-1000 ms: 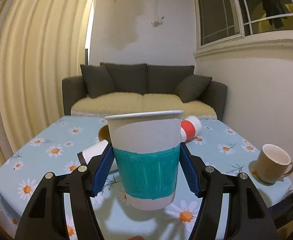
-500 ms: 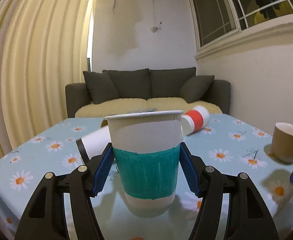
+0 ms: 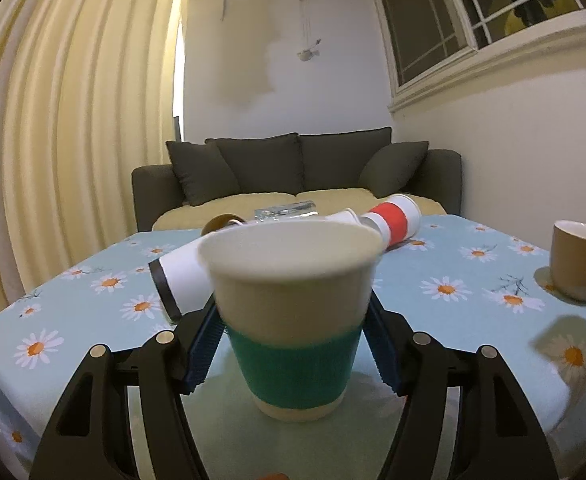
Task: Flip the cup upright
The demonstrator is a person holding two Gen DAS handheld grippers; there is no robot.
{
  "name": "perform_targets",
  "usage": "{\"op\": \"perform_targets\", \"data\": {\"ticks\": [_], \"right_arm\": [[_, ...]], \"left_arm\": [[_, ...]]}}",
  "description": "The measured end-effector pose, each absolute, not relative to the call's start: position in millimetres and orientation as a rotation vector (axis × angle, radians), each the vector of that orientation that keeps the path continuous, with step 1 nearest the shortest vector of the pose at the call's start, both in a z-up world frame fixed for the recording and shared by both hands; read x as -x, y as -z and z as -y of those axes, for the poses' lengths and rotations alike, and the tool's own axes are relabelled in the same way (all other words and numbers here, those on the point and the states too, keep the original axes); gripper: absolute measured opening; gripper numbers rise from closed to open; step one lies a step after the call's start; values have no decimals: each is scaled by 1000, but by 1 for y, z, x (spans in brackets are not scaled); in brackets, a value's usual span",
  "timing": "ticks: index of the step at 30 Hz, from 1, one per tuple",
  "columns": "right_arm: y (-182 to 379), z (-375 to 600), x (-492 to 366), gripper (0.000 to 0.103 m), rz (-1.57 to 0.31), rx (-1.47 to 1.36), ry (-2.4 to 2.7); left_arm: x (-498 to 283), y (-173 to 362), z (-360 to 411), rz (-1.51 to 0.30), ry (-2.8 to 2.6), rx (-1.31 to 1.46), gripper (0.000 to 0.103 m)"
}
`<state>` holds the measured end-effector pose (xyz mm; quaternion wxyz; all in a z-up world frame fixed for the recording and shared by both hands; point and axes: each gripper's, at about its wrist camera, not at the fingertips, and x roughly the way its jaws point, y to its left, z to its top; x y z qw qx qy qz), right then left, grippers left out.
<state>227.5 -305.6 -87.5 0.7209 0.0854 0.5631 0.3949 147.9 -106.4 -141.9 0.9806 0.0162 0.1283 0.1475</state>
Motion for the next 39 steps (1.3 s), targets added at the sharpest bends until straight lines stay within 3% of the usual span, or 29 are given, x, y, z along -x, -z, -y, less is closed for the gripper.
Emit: {"op": "perform_targets", "data": {"ticks": [6,8,12,17,25,39], "right_arm": [[87,305,-227,79,-1240,-191,-877],[86,305,-226,79,-1234,-189,-877],[82,306,-222,79,-1221,-197,-875],[76,312,-213,80,-1188,-238,-889],[60,319,-200,82,-1125,-271,-906],[15,317,-167,82,-971,-223,-961]], "left_arm": [[-147,139,110,-261,-290,-30,65],[-146,138,110,-265,-286,-21,75],[-142,132,109,-264,-276,-12,78],[-134,122,103,-259,-277,15,91],[-110,91,97,-278,-227,41,92],[-72,-12,47,-358,4,156,92]]}}
